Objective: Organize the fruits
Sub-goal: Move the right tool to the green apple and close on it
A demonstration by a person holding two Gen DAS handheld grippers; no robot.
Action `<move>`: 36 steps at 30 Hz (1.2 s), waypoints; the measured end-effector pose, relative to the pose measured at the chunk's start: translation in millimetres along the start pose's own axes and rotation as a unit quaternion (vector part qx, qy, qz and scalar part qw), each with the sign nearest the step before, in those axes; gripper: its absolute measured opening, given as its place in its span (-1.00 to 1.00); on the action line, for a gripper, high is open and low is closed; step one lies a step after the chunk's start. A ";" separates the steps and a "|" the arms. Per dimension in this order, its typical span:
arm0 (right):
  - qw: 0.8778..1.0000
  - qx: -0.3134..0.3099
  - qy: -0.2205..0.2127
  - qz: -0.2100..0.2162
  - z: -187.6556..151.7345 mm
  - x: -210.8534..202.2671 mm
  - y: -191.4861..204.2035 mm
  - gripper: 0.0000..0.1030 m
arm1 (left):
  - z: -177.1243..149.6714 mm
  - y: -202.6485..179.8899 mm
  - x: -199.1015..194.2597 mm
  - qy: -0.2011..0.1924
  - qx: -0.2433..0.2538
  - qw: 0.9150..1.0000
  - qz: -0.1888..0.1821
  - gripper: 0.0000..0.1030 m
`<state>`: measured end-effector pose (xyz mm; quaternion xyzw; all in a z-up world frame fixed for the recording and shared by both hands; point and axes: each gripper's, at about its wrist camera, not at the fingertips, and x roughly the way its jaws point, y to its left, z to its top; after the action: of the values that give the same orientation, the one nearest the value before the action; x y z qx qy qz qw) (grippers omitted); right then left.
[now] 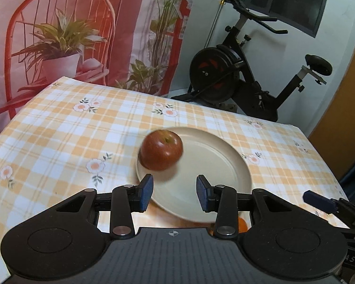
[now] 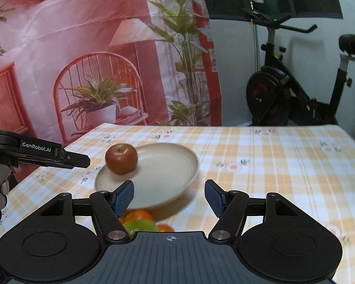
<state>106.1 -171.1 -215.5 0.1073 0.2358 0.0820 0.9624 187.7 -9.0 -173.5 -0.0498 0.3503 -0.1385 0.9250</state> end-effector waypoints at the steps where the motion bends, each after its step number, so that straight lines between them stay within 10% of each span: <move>1: 1.000 0.002 0.002 0.002 -2.8 -2.2 1.0 0.22 | -3.0 -3.0 -3.5 -0.003 0.003 1.000 0.000 -0.18; 36: 0.998 0.026 0.047 0.038 -26.3 -22.9 19.3 0.19 | -43.2 4.2 -53.7 -0.002 -0.001 1.000 0.011 -0.18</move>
<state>71.6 -152.9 -223.5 0.1367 0.2790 0.1172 0.9433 121.6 10.9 -172.6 -0.0473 0.3494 -0.1282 0.9269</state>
